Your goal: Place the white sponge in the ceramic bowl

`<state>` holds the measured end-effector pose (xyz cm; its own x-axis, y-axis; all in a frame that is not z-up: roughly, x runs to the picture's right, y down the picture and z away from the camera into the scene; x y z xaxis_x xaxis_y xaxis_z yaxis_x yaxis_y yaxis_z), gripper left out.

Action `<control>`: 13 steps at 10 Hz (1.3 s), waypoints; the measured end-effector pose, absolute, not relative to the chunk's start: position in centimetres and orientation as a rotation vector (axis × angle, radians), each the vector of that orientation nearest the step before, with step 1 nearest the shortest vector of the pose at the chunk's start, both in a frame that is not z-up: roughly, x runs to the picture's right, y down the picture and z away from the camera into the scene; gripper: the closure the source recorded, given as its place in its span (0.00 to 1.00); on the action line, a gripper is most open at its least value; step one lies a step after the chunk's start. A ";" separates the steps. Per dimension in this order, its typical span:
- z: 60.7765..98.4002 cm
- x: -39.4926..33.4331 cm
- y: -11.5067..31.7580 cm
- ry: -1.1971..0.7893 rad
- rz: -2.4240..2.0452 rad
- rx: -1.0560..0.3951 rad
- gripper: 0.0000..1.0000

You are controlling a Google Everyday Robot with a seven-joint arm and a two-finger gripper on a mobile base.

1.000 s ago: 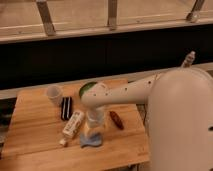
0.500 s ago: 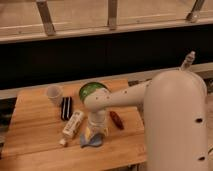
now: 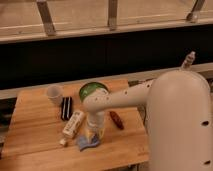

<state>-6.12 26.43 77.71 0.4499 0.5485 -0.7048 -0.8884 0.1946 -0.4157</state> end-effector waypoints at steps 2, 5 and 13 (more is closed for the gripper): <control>77.6 -6.4 26.4 0.433 1.060 -0.904 1.00; 77.3 -6.6 26.0 0.382 1.070 -0.927 1.00; 73.8 -8.1 14.2 0.223 1.094 -0.872 1.00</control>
<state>-8.06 14.25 73.82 0.4743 0.6812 -0.5578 -0.8450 0.1744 -0.5055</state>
